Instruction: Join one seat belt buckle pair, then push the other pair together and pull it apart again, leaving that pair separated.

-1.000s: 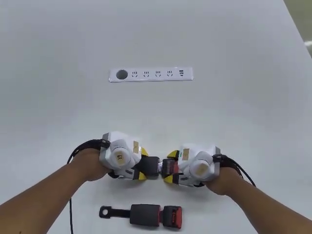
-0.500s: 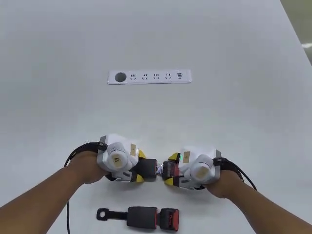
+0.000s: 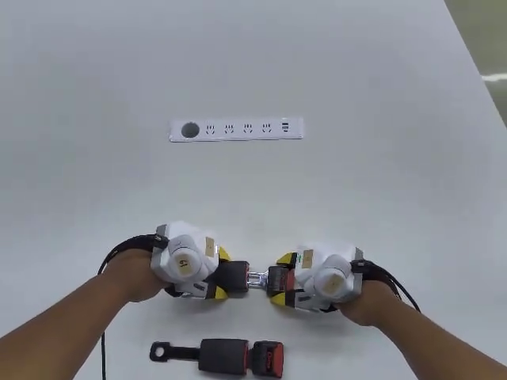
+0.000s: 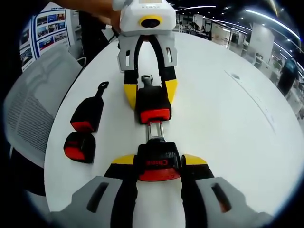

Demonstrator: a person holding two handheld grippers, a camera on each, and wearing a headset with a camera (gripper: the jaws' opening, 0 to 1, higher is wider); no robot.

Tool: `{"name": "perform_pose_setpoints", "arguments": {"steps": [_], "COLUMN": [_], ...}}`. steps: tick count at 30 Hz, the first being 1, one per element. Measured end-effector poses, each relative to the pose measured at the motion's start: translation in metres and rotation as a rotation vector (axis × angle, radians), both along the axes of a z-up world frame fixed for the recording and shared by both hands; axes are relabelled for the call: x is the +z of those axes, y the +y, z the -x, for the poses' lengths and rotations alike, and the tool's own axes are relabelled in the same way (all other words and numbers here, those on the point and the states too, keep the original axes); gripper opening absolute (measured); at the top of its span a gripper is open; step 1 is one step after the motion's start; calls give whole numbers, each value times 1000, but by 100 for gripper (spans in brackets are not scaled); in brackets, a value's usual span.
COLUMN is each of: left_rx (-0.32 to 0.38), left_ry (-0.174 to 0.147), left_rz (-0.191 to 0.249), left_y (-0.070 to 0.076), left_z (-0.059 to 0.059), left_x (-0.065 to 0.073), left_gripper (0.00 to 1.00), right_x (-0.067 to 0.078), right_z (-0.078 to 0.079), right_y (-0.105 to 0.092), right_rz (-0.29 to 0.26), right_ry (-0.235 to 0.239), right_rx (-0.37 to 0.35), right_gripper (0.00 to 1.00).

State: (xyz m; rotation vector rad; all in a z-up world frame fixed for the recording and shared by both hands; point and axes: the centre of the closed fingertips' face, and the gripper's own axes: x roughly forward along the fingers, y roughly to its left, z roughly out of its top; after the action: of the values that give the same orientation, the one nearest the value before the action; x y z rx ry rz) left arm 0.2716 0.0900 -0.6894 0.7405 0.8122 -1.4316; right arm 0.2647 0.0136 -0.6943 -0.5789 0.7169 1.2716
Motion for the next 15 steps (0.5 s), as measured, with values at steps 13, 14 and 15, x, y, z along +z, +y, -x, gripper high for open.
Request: {"name": "perform_pose_setpoints", "arguments": {"steps": [13, 14, 15], "left_rx": [-4, -4, -3], "left_ry": [-1, -1, -1], "left_rz": [-21, -23, -26], "left_y": [0, 0, 0], "left_z": [-1, -1, -1], "left_x": [-2, -2, -2], "left_gripper": [34, 34, 34], "right_x": [-4, -5, -4], "right_z": [7, 7, 9], "right_y": [-29, -31, -34], "right_rz": [1, 2, 2], "right_ry": [2, -1, -1], "right_rx": [-10, -14, -18], "right_gripper": [34, 34, 34]}}
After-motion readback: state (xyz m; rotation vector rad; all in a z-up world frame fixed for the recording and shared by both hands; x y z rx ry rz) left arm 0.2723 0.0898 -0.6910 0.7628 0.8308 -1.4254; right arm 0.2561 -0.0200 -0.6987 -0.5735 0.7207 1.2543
